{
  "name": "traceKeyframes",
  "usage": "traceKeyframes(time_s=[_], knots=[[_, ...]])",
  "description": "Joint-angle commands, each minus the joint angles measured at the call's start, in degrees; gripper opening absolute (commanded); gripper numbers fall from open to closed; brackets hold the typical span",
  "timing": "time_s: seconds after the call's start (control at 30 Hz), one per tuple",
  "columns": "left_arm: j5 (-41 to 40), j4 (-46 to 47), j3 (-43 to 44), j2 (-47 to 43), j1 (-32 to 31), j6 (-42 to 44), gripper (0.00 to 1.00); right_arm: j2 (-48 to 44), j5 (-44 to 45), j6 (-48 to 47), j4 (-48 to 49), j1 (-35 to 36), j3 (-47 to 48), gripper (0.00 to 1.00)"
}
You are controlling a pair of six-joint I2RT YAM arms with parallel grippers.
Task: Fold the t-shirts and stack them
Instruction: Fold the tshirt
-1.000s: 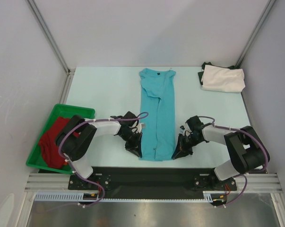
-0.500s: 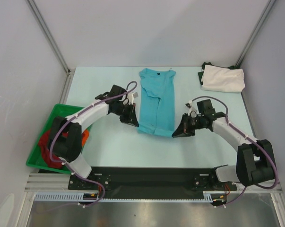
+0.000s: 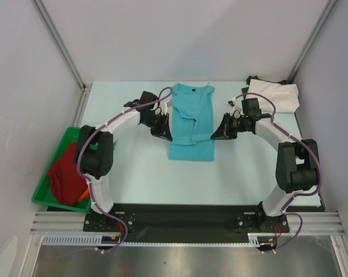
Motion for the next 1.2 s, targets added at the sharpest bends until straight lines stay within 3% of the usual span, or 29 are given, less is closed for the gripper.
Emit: traceKeyframes(time_s=[0.0,0.37,0.4,0.43,0.47,0.5,0.53,0.6,0.73,0.93,1.17], knots=[[-0.06,0.49,6.86,3.46,1.08,2.00,0.00,1.83,1.82,-2.65,2.05,-0.21,2.44,0.00],[0.73,1.89,14.35,11.20,3.28,0.86,0.00,14.39,5.16,-4.85,2.85,0.85,16.31,0.00],[0.47,1.98,15.14,11.55,3.37,0.94,0.01,14.93,6.90,-5.11,2.24,1.11,17.37,0.03],[-1.18,2.07,15.84,11.90,3.54,0.94,0.25,15.37,7.88,-5.20,2.15,1.11,17.99,0.25],[-2.42,1.73,16.46,12.34,3.54,1.55,0.35,15.46,8.76,-5.12,2.23,1.11,18.69,0.36],[-3.56,1.46,18.03,12.61,3.54,2.08,0.42,15.11,9.81,-5.29,1.80,1.20,18.87,0.44],[-5.75,1.20,18.66,12.61,3.54,2.52,0.55,14.67,9.82,-5.82,1.53,1.11,18.79,0.53],[-8.13,0.15,19.19,11.65,3.63,3.31,0.68,12.40,9.91,-6.43,0.05,1.02,17.04,0.56],[-4.81,-2.48,14.81,8.57,4.07,4.63,0.71,7.66,7.80,-6.44,-1.89,-0.21,9.07,0.58],[6.70,-2.33,2.42,5.58,4.25,2.18,0.70,4.21,3.85,-4.07,-0.14,-0.74,-2.64,0.57],[10.84,1.54,-3.05,7.24,4.16,-2.48,0.69,6.93,3.84,-3.80,2.41,0.14,-4.68,0.56]])
